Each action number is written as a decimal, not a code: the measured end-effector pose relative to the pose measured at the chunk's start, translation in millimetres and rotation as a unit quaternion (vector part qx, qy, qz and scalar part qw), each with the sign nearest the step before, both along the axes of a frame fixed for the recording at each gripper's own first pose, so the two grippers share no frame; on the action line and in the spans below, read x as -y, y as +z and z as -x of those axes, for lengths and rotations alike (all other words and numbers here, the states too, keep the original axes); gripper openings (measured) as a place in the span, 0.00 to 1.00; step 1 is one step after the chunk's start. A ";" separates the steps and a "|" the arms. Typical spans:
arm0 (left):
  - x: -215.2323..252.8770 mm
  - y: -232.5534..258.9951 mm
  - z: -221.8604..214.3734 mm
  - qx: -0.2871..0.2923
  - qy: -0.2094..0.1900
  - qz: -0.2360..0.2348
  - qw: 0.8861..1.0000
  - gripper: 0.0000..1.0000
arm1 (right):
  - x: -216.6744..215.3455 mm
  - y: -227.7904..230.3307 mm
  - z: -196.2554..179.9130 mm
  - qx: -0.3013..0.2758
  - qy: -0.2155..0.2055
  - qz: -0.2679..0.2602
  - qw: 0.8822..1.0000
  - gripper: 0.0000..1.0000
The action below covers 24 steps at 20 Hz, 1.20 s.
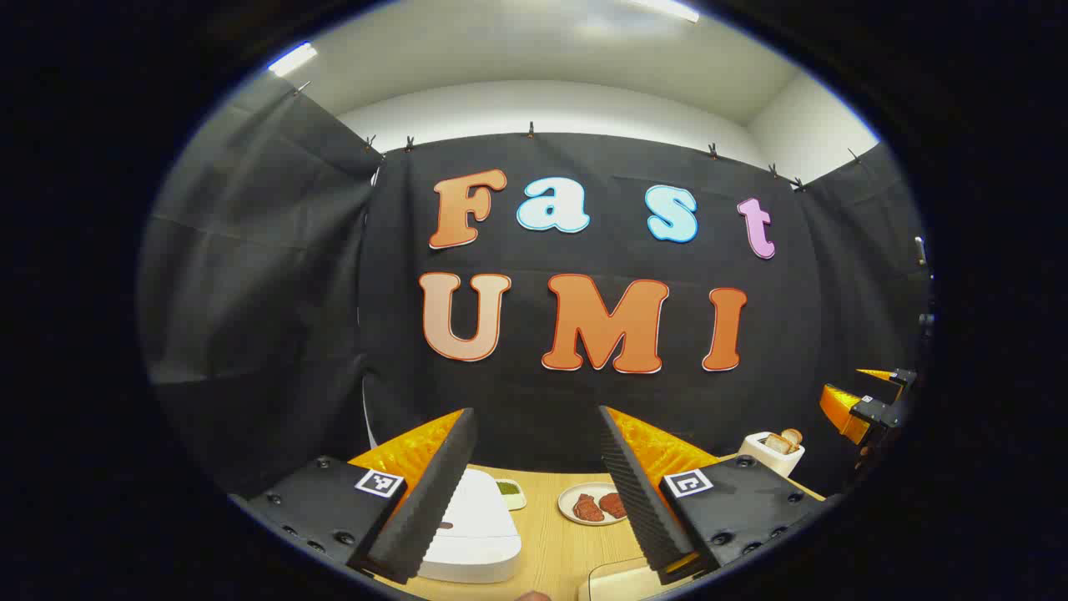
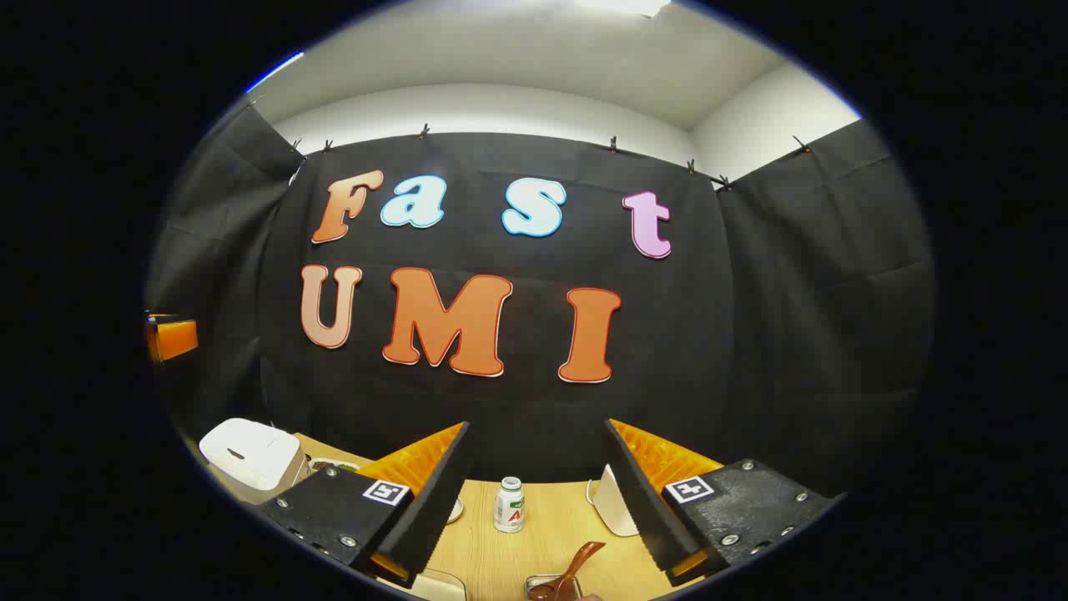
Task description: Close the left gripper, press the button to open the rice cooker; take a wooden spoon from the chopstick holder with the right hand, scoop a spoonful of rice and pour it into the rice cooker, then put the wooden spoon back into the chopstick holder.
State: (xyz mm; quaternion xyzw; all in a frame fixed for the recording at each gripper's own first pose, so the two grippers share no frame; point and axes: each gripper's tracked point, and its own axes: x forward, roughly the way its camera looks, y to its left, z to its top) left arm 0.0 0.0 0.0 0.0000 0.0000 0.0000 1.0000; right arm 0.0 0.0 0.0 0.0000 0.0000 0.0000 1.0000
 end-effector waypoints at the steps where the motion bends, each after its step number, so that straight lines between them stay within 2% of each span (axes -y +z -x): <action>1: 0.4 1.3 -1.4 0.001 -0.001 0.001 1.000 0.98 | 2.6 -2.3 0.7 -0.003 -0.002 -0.002 1.000 0.96; 3: 1.5 3.0 -2.5 0.003 0.000 0.002 1.000 0.98 | 9.6 -2.1 1.7 -0.004 -0.008 -0.003 1.000 0.96; 4: 1.8 3.5 -2.9 0.002 -0.001 0.001 1.000 0.98 | 12.7 -2.5 2.7 -0.005 -0.013 -0.004 1.000 0.92; 5: 2.2 3.5 -1.5 0.002 -0.001 0.000 1.000 0.98 | 16.0 -3.4 3.0 -0.006 -0.017 -0.005 1.000 0.96; 20: -13.3 12.0 -7.9 0.009 0.008 -0.013 1.000 0.98 | 15.5 -9.2 9.7 -0.012 -0.022 0.000 1.000 0.96; 21: -15.5 11.8 -8.5 0.009 0.012 -0.015 1.000 0.98 | 15.6 -9.1 9.8 -0.013 -0.022 0.000 1.000 0.93; 24: -21.9 9.9 -9.7 0.005 0.022 -0.030 0.999 0.98 | 17.0 -10.8 8.5 -0.015 -0.025 -0.002 1.000 0.96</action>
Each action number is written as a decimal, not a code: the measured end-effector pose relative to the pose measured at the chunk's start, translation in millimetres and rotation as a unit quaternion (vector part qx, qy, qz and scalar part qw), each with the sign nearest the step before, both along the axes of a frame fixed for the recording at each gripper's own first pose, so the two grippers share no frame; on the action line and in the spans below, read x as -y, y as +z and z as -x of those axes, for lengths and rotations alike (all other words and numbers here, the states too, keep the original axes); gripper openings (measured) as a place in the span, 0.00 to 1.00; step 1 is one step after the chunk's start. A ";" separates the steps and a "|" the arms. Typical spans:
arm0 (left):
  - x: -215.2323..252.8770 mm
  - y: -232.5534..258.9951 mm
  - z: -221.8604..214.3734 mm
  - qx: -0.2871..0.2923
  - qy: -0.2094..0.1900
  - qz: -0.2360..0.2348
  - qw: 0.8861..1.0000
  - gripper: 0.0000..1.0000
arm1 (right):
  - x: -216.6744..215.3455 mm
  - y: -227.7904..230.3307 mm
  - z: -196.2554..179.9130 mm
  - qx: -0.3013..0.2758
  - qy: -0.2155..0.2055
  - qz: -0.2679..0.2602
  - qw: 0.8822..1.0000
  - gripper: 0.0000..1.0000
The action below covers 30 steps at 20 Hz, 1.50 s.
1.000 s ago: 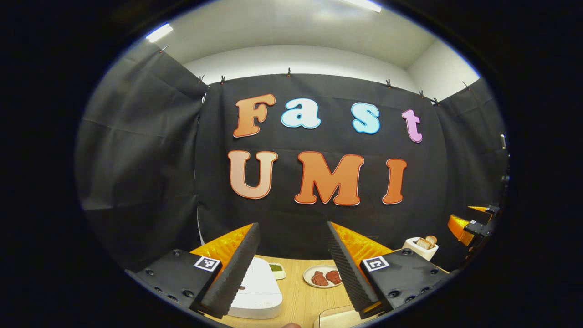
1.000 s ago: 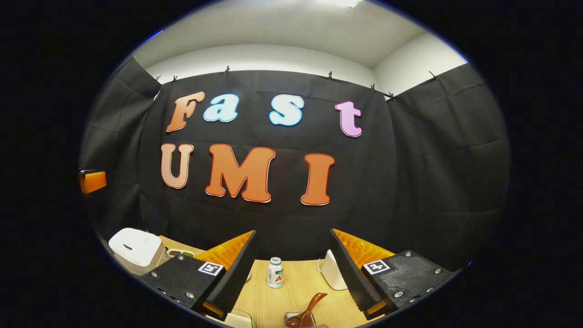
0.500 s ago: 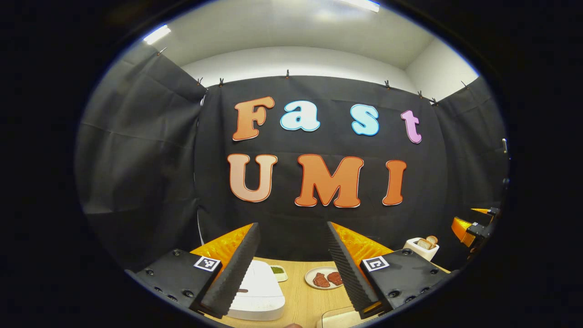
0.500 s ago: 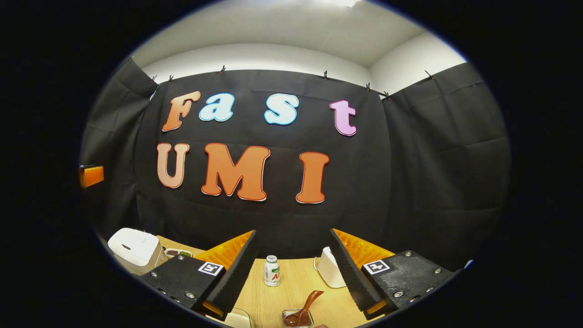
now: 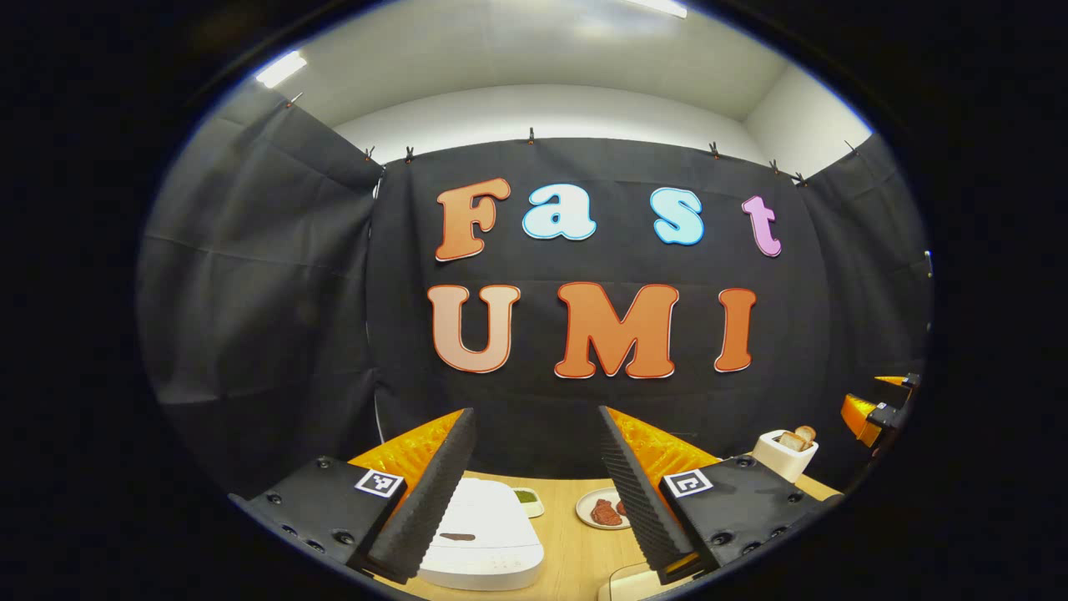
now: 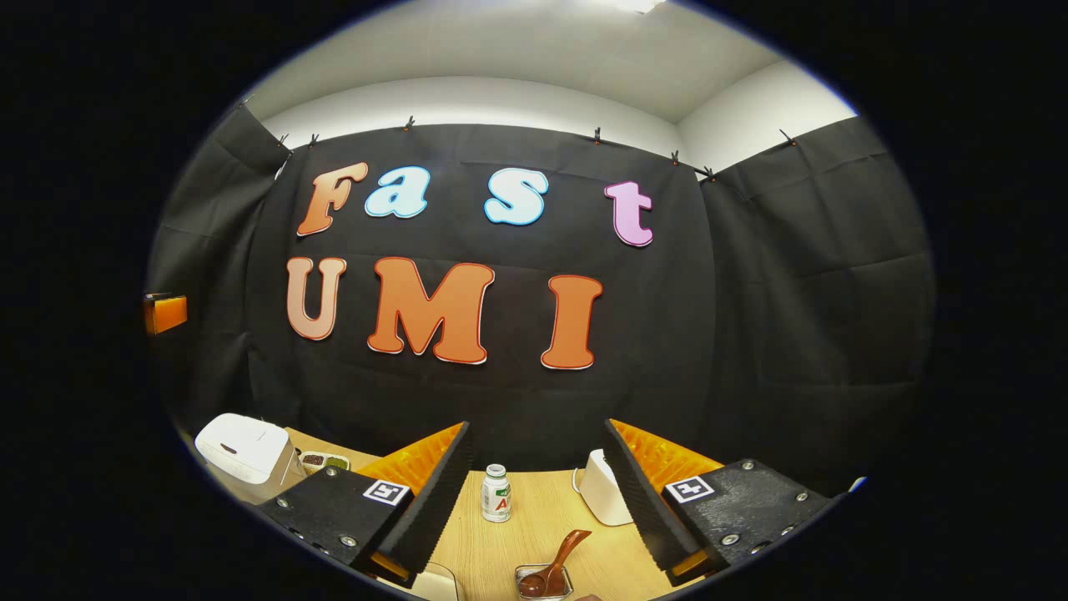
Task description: Close the left gripper, press the button to open the rice cooker; take a wooden spoon from the chopstick holder with the right hand, scoop a spoonful of rice and pour it into the rice cooker, then put the wooden spoon back into the chopstick holder.
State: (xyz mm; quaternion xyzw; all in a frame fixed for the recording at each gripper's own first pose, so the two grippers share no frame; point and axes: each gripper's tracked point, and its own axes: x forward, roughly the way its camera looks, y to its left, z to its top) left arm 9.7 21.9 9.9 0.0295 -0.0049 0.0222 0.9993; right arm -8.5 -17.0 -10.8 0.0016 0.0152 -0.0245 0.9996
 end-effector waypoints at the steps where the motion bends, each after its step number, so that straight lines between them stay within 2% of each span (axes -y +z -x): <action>1: -2.6 -1.8 -1.1 -0.003 0.005 -0.005 1.000 0.87 | 0.0 -0.5 0.3 -0.001 0.000 -0.001 1.000 0.96; 3: -6.8 -6.4 -6.5 -0.012 0.010 -0.013 1.000 0.65 | -0.4 0.8 -0.8 -0.001 0.000 0.000 1.000 0.96; 6: -36.8 -11.5 -11.1 -0.027 0.063 -0.028 0.997 0.32 | 0.0 -1.6 -0.8 -0.002 -0.002 0.003 1.000 0.96; 7: -35.7 -17.8 -14.1 -0.038 0.060 -0.022 0.997 0.09 | 0.2 -2.3 -0.8 -0.004 -0.003 0.004 1.000 0.96; 8: -37.4 -21.9 -18.0 -0.050 0.055 -0.021 0.997 0.06 | 1.0 -3.7 -0.6 -0.005 -0.005 0.005 1.000 0.96; 12: -49.6 -55.9 -34.3 -0.126 0.047 0.007 0.991 0.06 | 6.1 -5.6 2.4 -0.008 -0.014 0.012 1.000 0.96; 16: -66.1 -103.7 -49.9 -0.226 0.045 0.038 0.972 0.05 | 15.0 -10.2 10.2 -0.014 -0.029 0.021 0.999 0.96; 18: -79.5 -131.5 -56.1 -0.275 0.054 0.054 0.958 0.05 | 20.3 -17.2 16.3 -0.024 -0.039 0.029 0.999 0.96; 21: -90.1 -170.9 -52.0 -0.347 0.054 0.106 0.930 0.07 | 26.3 -24.3 25.4 -0.034 -0.051 0.037 0.997 0.96; 22: -94.0 -183.9 -52.7 -0.366 0.056 0.118 0.921 0.04 | 28.4 -26.4 28.2 -0.036 -0.055 0.037 0.997 0.96; 23: -97.4 -197.0 -53.5 -0.385 0.055 0.128 0.912 0.07 | 29.9 -28.8 31.6 -0.040 -0.059 0.037 0.997 0.99; 25: -101.5 -215.9 -55.8 -0.414 0.056 0.145 0.897 0.06 | 32.9 -33.8 36.4 -0.047 -0.068 0.038 0.996 0.93; 26: -102.9 -223.3 -57.0 -0.425 0.057 0.153 0.890 0.05 | 34.7 -35.6 38.4 -0.049 -0.073 0.039 0.995 0.96; 30: -115.0 -245.0 -55.4 -0.470 0.055 0.187 0.861 0.05 | 41.3 -43.7 45.3 -0.058 -0.092 0.041 0.993 0.96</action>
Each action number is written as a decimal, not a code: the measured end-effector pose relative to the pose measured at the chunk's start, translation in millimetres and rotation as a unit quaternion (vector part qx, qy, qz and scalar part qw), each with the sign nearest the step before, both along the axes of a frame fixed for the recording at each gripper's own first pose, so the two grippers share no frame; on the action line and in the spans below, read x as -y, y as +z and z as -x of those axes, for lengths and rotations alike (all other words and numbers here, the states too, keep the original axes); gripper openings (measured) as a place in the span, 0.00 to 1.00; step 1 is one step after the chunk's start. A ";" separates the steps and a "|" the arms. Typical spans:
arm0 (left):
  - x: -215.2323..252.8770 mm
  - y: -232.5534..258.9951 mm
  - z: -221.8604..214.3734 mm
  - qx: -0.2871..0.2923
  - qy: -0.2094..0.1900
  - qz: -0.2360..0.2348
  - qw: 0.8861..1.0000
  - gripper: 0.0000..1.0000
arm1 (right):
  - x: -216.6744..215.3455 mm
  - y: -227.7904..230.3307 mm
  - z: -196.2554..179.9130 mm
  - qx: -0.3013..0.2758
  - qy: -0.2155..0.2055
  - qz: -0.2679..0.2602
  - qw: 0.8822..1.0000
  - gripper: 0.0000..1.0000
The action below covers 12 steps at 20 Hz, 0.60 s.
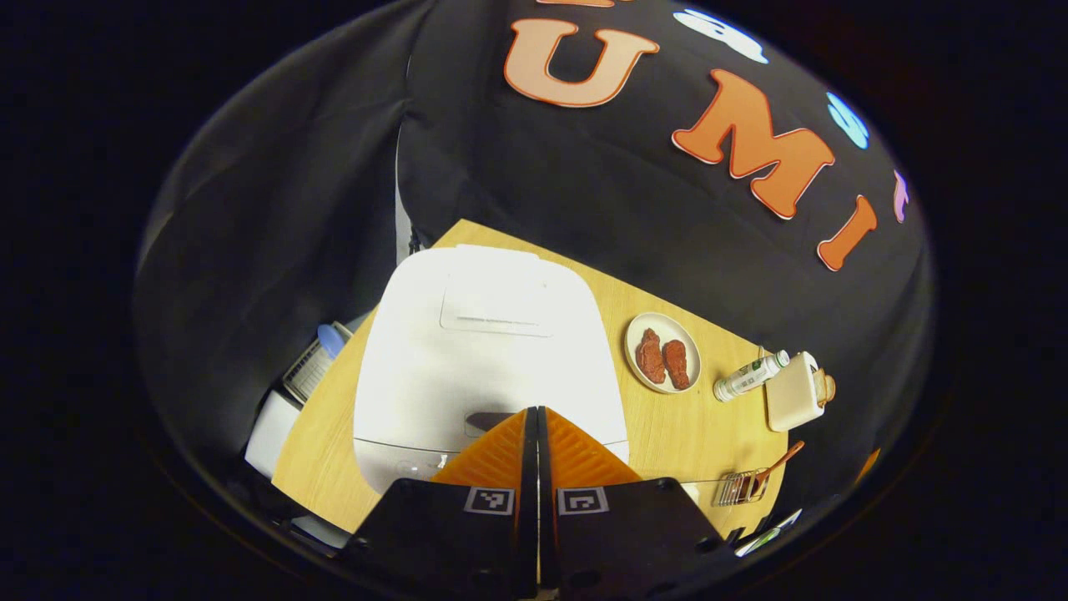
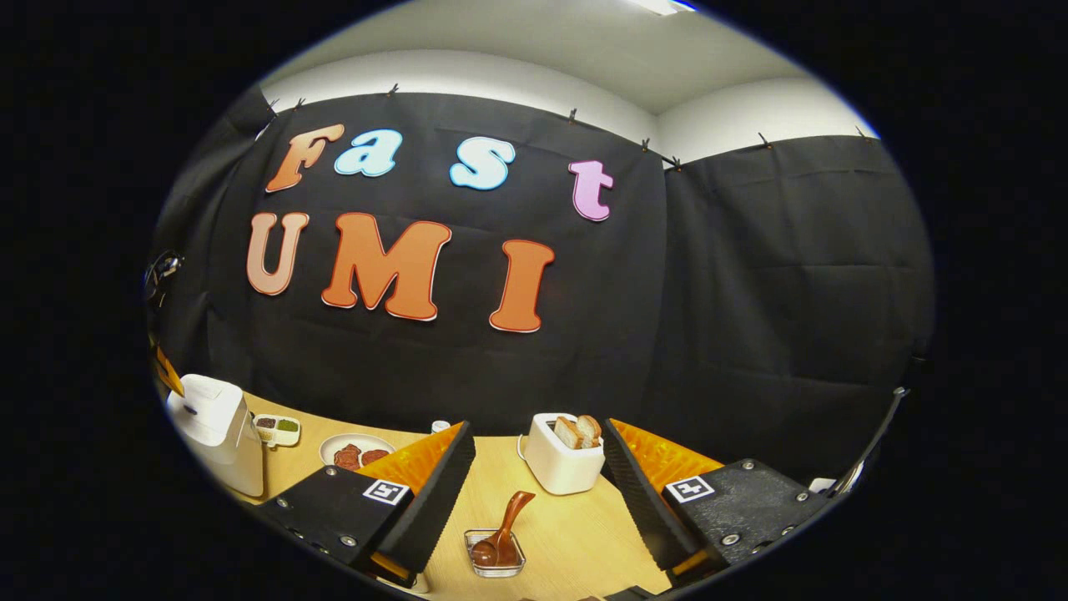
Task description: Close the left gripper, press the button to open the rice cooker; take a wooden spoon from the chopstick holder with the right hand, scoop a spoonful of rice and pour it into the rice cooker, then put the wooden spoon back into the chopstick holder.
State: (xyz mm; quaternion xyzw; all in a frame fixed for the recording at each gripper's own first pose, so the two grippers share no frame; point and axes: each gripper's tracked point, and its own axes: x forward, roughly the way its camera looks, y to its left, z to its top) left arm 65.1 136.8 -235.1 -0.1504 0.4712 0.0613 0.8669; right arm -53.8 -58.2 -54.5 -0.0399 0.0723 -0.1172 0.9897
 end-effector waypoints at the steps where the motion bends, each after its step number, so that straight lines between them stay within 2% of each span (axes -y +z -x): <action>1: -4.5 -7.2 -0.8 -0.010 0.004 0.004 1.000 0.05 | 0.9 -3.5 1.8 -0.004 -0.004 0.000 1.000 0.96; 5: -10.2 -41.5 6.3 -0.054 0.003 0.015 0.998 0.05 | 1.0 -9.1 6.1 -0.012 -0.014 0.003 1.000 0.96; 6: -12.1 -29.5 -4.3 -0.031 0.003 0.011 0.999 0.06 | 0.4 -11.0 6.6 -0.015 -0.014 0.003 1.000 0.96; 7: -10.3 -40.3 -4.7 -0.047 -0.006 0.008 0.999 0.05 | -1.5 -13.5 6.4 -0.018 -0.012 0.003 1.000 0.96; 9: -10.6 -40.6 -2.4 -0.040 -0.017 -0.009 0.999 0.08 | -5.8 -18.4 6.6 -0.025 -0.007 0.002 1.000 0.96; 10: -8.6 -39.7 -0.7 -0.039 -0.022 -0.016 0.999 0.05 | -7.8 -20.9 5.7 -0.027 -0.004 0.000 1.000 0.96; 12: -8.8 -34.5 1.7 -0.025 -0.030 -0.035 0.999 0.06 | -11.2 -24.3 4.7 -0.032 0.004 -0.006 0.999 0.96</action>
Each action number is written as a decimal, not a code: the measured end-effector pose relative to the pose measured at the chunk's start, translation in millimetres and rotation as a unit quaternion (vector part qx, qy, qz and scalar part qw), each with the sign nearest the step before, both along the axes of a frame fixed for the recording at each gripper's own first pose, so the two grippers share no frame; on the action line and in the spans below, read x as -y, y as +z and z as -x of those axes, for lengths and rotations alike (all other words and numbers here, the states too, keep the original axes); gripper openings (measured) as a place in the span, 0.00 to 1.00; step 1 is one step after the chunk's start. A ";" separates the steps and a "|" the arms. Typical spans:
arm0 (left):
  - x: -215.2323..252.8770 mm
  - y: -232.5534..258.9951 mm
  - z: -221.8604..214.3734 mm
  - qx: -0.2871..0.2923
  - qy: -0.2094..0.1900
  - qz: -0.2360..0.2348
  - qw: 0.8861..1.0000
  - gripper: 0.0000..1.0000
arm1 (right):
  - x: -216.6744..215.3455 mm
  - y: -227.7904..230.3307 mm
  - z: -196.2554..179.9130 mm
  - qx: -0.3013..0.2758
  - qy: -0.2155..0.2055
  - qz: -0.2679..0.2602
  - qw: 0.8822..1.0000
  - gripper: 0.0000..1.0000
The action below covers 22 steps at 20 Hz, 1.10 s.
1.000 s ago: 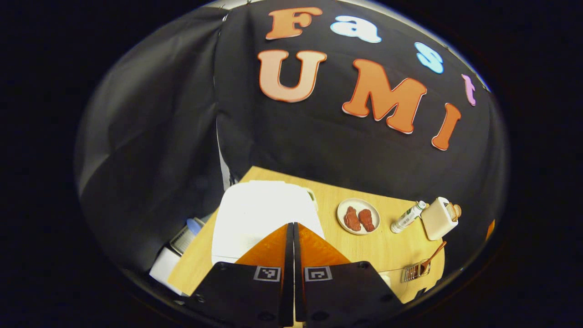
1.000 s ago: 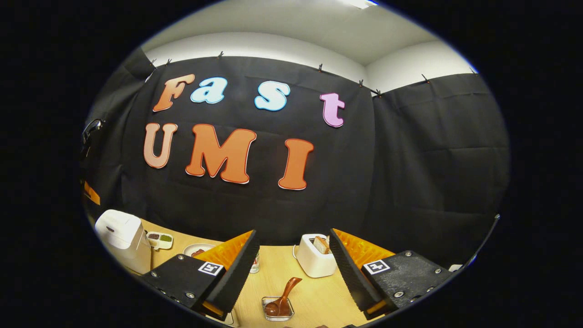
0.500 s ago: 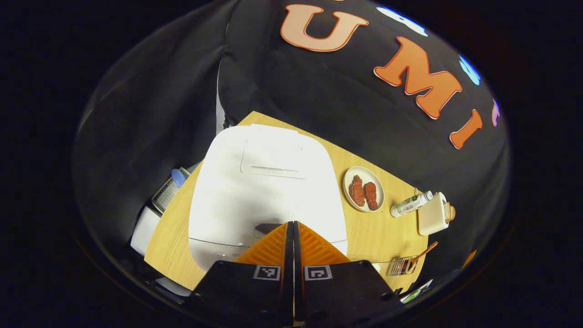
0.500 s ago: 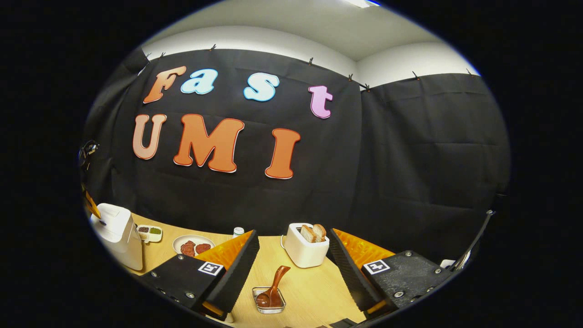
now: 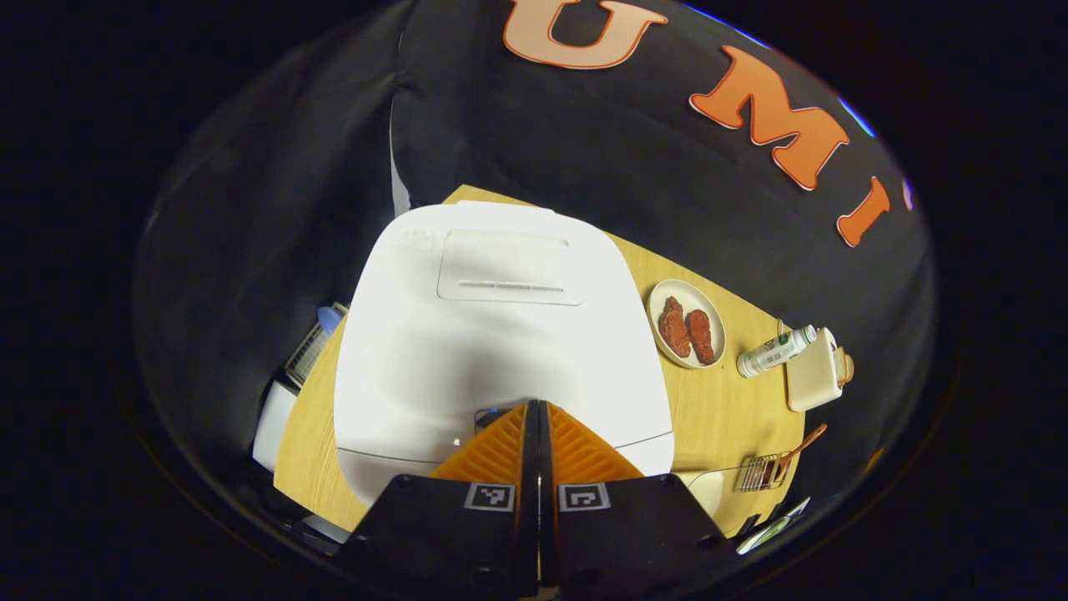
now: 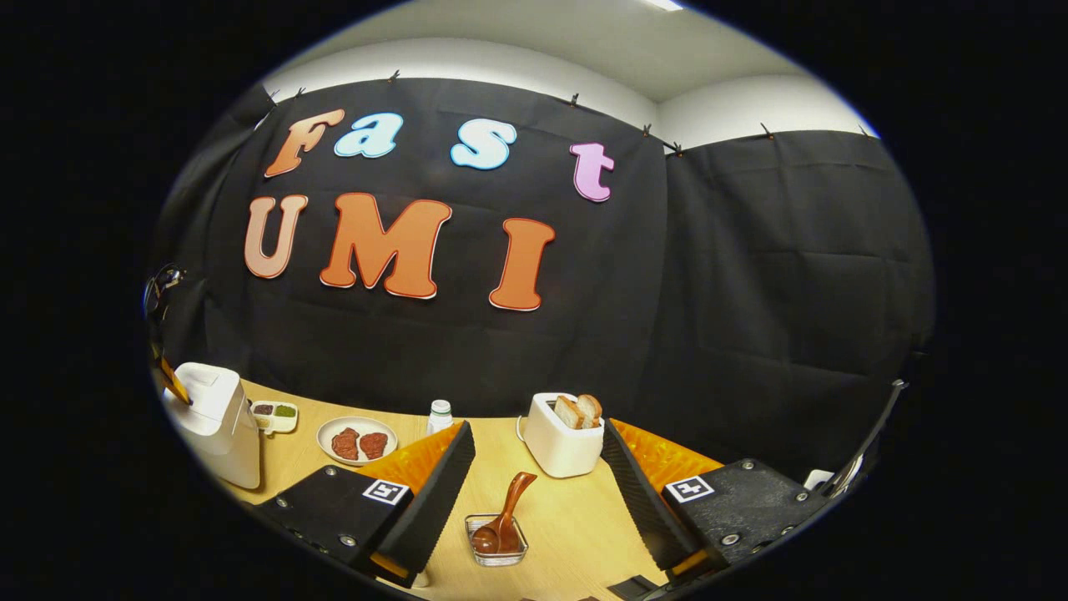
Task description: Close the left gripper, press the button to open the rice cooker; take a wooden spoon from the chopstick holder with the right hand, scoop a spoonful of rice and pour it into the rice cooker, then put the wooden spoon back into the chopstick holder.
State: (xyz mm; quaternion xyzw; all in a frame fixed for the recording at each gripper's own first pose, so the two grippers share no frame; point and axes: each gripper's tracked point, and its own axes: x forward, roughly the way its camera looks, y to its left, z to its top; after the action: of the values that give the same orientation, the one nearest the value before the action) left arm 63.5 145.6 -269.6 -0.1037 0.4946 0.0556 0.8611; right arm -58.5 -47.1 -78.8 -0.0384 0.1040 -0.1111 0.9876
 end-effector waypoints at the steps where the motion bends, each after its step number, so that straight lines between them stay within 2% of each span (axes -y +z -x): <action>1: -0.1 6.0 -1.1 0.017 -0.002 -0.012 1.000 0.06 | -0.9 -1.3 -0.9 -0.002 0.004 0.000 1.000 0.96; 3: -1.8 28.3 -8.3 0.065 -0.004 -0.031 0.997 0.06 | 2.2 -4.0 -1.5 -0.005 0.007 0.003 1.000 0.96; 5: -6.1 60.3 -20.9 0.129 -0.009 -0.063 0.990 0.04 | 4.0 -8.9 -2.5 -0.011 0.012 0.000 1.000 0.96; 8: -12.1 102.0 -31.3 0.200 -0.003 -0.121 0.972 0.06 | 6.9 -21.2 -2.4 -0.025 0.021 -0.007 0.999 0.96; 10: -8.8 126.6 -32.2 0.241 -0.002 -0.142 0.960 0.06 | 9.6 -30.8 -3.4 -0.037 0.027 -0.011 0.999 0.96; 16: 12.5 149.9 -1.1 0.285 0.006 -0.137 0.949 0.06 | 10.4 -62.5 -14.7 -0.078 0.062 -0.043 0.994 0.96; 19: 20.8 162.3 17.9 0.312 0.003 -0.166 0.935 0.05 | 10.5 -88.0 -22.4 -0.113 0.078 -0.075 0.988 0.96; 22: 45.5 177.9 38.8 0.336 -0.019 -0.183 0.924 0.06 | 11.5 -115.0 -32.7 -0.148 0.092 -0.105 0.979 0.96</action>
State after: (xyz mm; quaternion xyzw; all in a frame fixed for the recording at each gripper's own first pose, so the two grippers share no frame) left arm 24.7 100.1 -91.7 0.0522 0.1593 0.0905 0.9817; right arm -25.8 -58.6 -193.8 0.0403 0.2565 -0.0017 0.9657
